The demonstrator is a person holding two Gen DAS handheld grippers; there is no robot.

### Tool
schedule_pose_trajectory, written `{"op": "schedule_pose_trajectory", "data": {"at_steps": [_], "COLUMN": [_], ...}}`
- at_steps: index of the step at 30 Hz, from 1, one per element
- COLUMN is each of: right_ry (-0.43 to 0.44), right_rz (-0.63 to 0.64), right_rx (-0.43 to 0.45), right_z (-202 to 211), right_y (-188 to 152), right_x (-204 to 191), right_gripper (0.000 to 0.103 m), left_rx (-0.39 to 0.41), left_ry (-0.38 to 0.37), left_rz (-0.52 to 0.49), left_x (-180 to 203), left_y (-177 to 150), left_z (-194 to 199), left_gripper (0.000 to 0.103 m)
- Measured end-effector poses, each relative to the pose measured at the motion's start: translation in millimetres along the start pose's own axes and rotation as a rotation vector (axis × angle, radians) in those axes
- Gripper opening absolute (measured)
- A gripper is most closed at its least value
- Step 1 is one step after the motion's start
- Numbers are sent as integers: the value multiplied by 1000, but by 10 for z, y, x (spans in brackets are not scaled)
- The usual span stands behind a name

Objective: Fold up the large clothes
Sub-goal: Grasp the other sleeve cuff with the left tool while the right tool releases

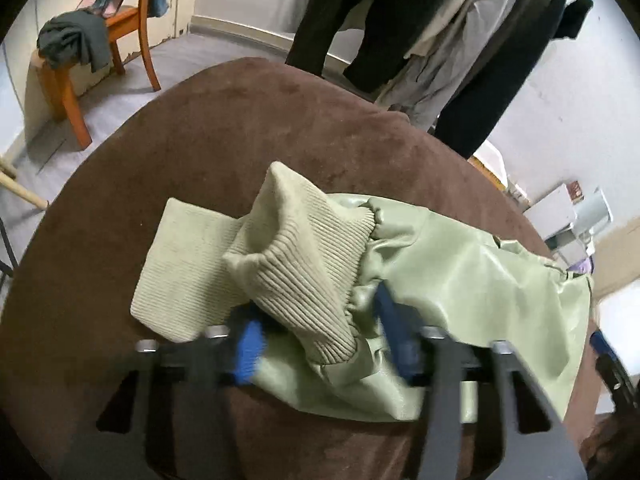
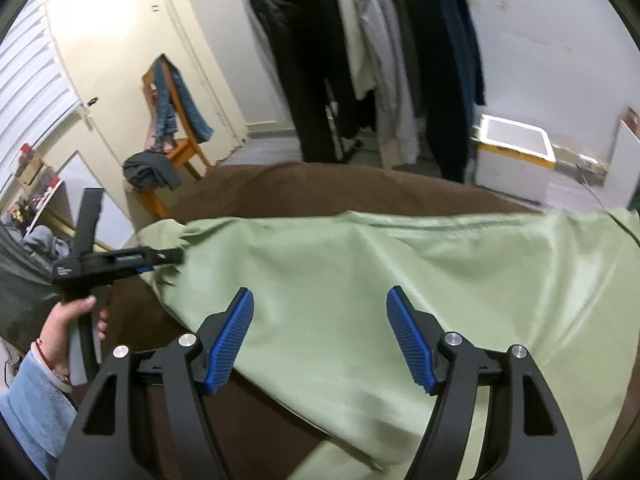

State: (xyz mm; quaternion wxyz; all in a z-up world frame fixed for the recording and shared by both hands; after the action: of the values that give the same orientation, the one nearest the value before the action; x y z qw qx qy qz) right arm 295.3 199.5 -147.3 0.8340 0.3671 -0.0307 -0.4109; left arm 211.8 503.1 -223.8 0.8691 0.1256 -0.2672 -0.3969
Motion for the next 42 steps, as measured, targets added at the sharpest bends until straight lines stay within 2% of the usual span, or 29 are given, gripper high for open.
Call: {"op": "schedule_pose_trajectory", "data": {"at_steps": [2, 3, 4, 11, 15, 19, 22, 25, 30, 33, 35, 39, 42], "right_ry": [-26, -30, -31, -110, -130, -148, -164, -197, -260, -286, -287, -294, -294], "right_rz": [-31, -52, -73, -74, -71, -90, -108, -108, -137, -169, -174, -139, -106], "right_rx": [-6, -12, -18, -64, -86, -75, -58, -41, -42, -61, -52, -52, -77], "right_z": [15, 16, 19, 16, -3, 53, 126, 178, 109, 29, 34, -9, -171], "right_y": [-69, -95, -119, -327, -430, -416, -362, -294, -275, -301, -267, -139, -70], "right_x": [199, 292, 376, 757, 849, 967, 1095, 1225, 1530, 1729, 1795, 1780, 1722], "right_gripper": [74, 74, 74, 76, 79, 79, 81, 82, 83, 83, 83, 83, 83], "left_rx": [17, 33, 49, 139, 159, 231, 292, 298, 194, 172, 189, 214, 199], "left_ry": [2, -1, -6, 71, 48, 32, 67, 84, 169, 204, 198, 235, 240], "left_rz": [-20, -46, -60, -158, -110, -95, -131, -111, -63, -47, -49, -117, -112], "left_x": [36, 86, 116, 322, 238, 237, 258, 114, -320, -497, -506, -470, -533], "left_y": [-18, -20, -16, 58, 63, 164, 241, 267, 101, 45, 96, 374, 482], "left_z": [33, 58, 82, 189, 216, 521, 850, 933, 443, 272, 320, 407, 344], "left_gripper": [30, 22, 21, 19, 18, 17, 17, 17, 17, 17, 17, 17, 17]}}
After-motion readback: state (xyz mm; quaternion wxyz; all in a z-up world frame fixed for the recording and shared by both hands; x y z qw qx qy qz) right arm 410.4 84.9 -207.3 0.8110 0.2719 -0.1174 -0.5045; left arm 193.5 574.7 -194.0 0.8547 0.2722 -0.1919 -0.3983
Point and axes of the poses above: each gripper's, at about its wrist camera, not at the fingertips, and z roughly against the way its jaws point, x to its right, y to its top, the point moved 7 cm from there along -z, roughly the way its jaws point, and after that the axes turned 4 degrees about -y, right-handed, at the moved point
